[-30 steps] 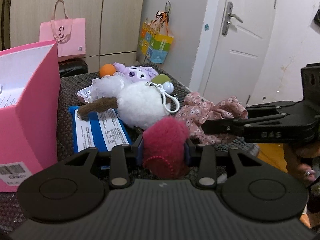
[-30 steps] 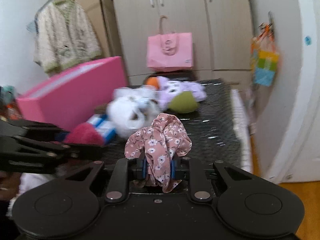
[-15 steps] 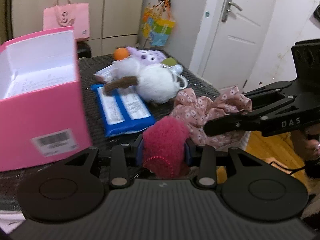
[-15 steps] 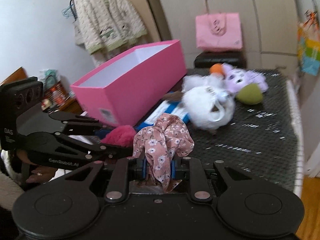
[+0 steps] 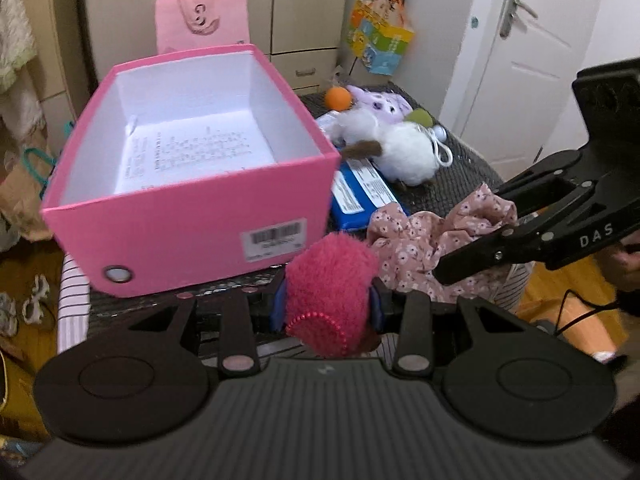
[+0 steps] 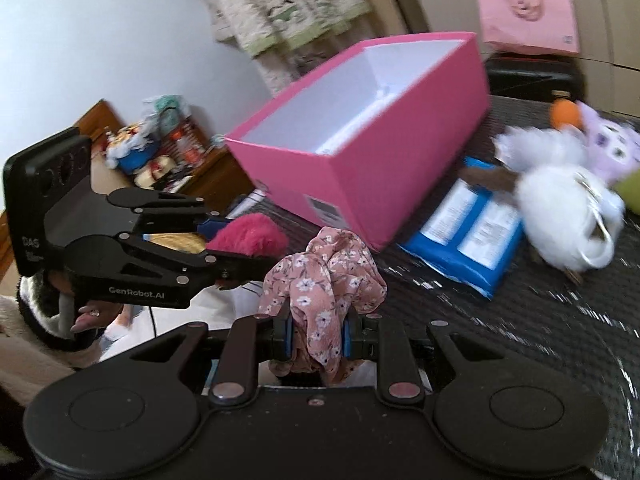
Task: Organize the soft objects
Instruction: 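Carry the scrunchie and strawberry plush into the pink box and open both tools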
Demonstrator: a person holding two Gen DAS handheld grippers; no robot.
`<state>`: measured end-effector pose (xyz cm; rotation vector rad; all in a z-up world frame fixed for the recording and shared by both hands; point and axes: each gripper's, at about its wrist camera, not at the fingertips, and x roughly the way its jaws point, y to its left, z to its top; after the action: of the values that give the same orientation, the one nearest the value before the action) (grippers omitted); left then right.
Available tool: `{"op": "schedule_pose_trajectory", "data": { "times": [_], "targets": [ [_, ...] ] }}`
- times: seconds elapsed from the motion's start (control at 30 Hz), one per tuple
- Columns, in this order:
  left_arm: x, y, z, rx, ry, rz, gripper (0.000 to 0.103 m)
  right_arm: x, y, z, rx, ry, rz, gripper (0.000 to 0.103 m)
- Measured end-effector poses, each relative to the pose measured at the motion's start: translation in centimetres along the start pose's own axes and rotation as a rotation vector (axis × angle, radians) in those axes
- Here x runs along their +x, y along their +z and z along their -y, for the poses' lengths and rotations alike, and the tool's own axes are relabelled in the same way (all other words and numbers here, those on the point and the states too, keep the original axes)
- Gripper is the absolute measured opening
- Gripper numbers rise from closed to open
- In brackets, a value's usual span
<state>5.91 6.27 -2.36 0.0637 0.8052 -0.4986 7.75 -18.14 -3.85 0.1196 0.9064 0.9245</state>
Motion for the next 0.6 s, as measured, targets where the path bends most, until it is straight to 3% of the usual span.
{"op": "schedule_pose_trajectory", "data": {
  "times": [0.27,0.6],
  "targets": [
    [-3.2,3.7,-3.3,0.009,0.029,0.093,0.039,0.6,5.5,-1.9,-0.103,0.013,0.033,0.026],
    [-0.1,9.1,-7.5,-0.019,-0.018,0.125,0.040,2.0,12.0,-2.2,-0.238,-0.102,0.103,0.027]
  ]
}}
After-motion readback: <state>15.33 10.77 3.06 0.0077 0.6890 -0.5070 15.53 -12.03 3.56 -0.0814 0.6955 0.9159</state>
